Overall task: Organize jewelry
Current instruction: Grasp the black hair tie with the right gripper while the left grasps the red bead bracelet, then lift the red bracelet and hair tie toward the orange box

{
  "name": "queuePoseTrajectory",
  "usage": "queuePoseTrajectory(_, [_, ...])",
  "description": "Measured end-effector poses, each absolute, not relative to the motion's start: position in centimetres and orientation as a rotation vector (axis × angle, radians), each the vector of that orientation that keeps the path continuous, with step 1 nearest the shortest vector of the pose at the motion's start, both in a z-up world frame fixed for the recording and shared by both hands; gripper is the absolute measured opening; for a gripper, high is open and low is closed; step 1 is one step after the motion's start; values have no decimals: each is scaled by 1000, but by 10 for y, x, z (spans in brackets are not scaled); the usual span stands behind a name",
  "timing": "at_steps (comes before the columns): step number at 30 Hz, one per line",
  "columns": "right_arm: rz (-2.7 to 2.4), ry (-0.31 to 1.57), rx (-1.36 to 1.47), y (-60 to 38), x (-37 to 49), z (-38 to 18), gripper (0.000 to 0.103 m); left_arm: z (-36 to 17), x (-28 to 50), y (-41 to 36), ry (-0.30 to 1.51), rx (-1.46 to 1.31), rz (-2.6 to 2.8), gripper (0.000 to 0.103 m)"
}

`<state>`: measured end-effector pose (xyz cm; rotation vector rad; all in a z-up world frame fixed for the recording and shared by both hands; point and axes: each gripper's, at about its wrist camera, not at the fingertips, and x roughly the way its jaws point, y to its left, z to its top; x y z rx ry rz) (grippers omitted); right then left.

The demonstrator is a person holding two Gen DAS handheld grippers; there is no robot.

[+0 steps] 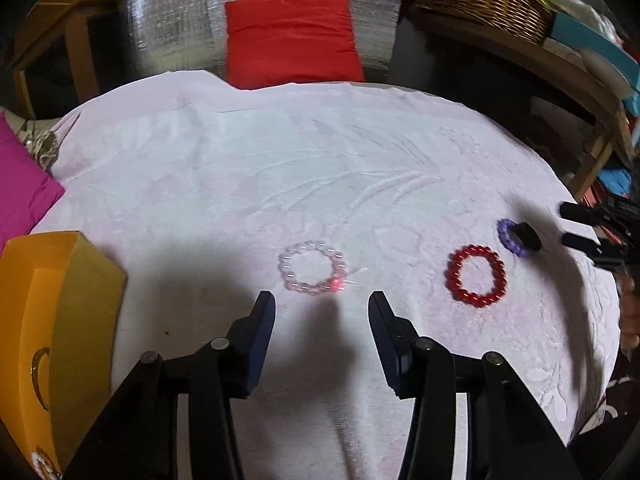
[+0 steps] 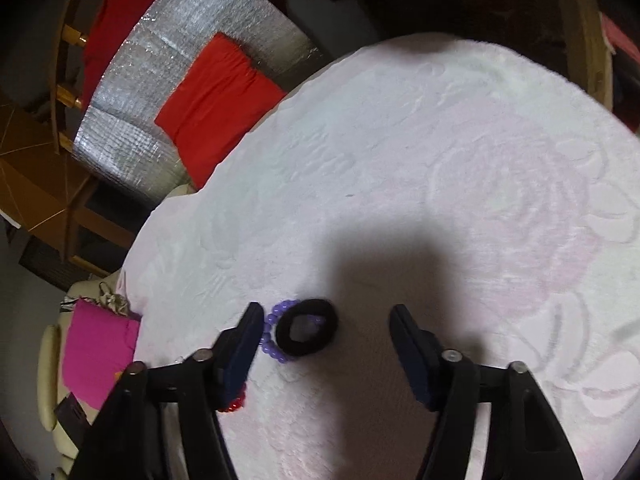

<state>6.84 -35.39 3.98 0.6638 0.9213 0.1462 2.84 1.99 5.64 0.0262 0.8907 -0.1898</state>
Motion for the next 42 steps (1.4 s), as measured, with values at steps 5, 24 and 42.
queuePoseTrajectory(5, [120,1000,585,-334,82,24,38,59,24,8,876,53,-240,49])
queuePoseTrajectory(24, [55,915,498,-349,70,38,8,51,26,-55,819,75,-465,57])
queuePoseTrajectory(42, [60,919,502,-343,72,38,8,31,41,-93,878,44,-532,16])
